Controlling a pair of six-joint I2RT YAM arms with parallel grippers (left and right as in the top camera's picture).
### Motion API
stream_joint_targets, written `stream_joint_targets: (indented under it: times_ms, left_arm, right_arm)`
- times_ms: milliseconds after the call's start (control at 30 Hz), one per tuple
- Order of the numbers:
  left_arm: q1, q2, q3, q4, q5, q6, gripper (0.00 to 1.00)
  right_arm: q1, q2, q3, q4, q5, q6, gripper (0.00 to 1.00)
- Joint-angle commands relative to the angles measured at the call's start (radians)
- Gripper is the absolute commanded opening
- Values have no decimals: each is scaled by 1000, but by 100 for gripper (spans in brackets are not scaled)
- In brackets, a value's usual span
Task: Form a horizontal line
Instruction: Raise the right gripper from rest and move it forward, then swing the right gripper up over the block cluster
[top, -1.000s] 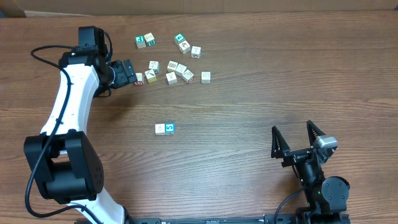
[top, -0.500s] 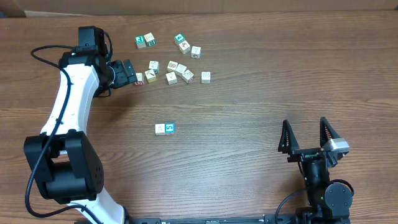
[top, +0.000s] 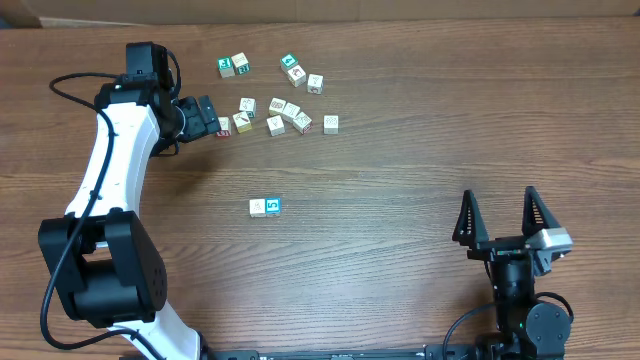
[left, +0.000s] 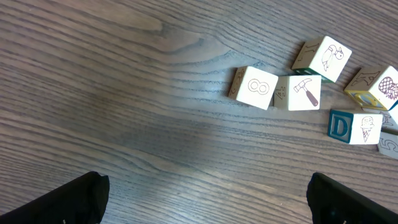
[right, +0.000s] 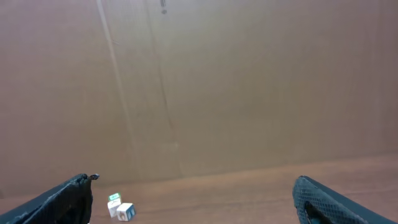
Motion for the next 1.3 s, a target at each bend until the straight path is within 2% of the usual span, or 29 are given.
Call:
stream_joint_targets:
  times_ms: [0,100,300,467,600,800,1000,1267]
  left_arm:
    - [-6,7,9,2,-6,0,100]
    - [-6,7,9,2,-6,0,100]
    - [-6,7,9,2,-6,0,100]
    - [-6,7,9,2,-6,0,100]
    - [-6,7,9,2,-6,0,100]
    - [-6,7,9,2,-7,0,100]
    - [-6,7,9,2,-6,0,100]
    - [-6,7,9,2,-7,0,100]
  right_arm:
    - [-5,-8,8,-23,-61,80,100]
    - [-5,-8,36,-50,-137,132,100]
    - [-5,-8,131,-111,-152,225,100]
    - [-6,18,301,-298,-127,188,100]
    - [-6,115,463,-416,-115,130,100]
    - [-5,384,752,-566,-137,114,100]
    - [-5,696,1129,-757,-143,110,100]
    - [-5,1177,1860,-1156,-207,20,100]
